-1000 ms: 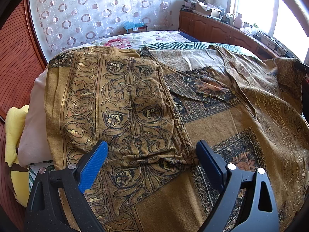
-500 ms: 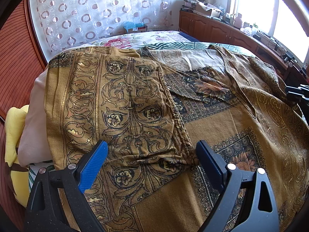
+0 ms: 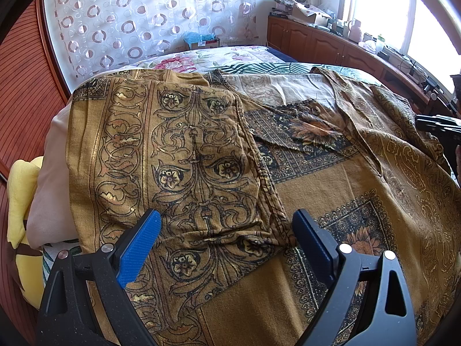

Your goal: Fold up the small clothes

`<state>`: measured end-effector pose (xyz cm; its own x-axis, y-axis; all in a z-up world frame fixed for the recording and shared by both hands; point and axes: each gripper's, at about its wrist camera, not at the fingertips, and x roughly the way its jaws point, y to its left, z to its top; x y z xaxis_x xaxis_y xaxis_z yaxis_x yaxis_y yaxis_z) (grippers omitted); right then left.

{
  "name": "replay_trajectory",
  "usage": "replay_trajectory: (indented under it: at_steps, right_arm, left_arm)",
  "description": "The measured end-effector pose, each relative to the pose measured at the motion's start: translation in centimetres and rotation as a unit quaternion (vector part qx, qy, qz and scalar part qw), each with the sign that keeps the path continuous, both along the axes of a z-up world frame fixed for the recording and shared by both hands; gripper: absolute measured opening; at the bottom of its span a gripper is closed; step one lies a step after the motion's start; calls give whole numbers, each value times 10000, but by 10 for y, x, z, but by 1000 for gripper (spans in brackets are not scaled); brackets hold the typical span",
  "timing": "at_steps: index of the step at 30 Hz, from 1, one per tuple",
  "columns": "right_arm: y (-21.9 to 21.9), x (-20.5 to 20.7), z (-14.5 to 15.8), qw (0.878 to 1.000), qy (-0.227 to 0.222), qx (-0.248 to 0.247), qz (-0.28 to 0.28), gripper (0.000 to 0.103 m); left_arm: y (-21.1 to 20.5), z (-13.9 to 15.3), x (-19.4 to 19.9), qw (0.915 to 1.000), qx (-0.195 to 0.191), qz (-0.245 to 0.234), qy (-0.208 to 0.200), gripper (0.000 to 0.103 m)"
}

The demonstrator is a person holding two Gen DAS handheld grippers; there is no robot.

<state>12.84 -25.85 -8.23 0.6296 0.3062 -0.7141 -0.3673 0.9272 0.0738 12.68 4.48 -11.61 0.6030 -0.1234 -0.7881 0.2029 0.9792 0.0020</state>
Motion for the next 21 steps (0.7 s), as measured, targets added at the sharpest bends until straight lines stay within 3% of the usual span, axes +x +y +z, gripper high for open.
replay_trajectory:
  at_steps: [5,9,10,11,14,19,21]
  right_arm:
    - [0,22,-7,9995,295,126,-21,41]
    - [9,35,-4,9992,277,280,50,39]
    - [12,37,-5,9991,263,326,113,33]
    - [15,39,-4,9989,256,357,174,19]
    - [30,46,0,9984,225,346,398,14]
    - [60,44,8,9966,25,240,785,15]
    - [63,41,12,9964,-88,213,822,29]
  left_arm:
    - [0,0,0,10000,-1,2,-1,93]
    - [0,0,0,10000,-1,1,-1,93]
    - [0,0,0,10000,-1,2,-1,93]
    - [0,0,0,10000,-1,2,0,93]
    - [0,0,0,10000,-1,2,0,93]
    - [0,1,0,10000,11,5,-5,93]
    - [0,2,0,10000,26,15,-10,93]
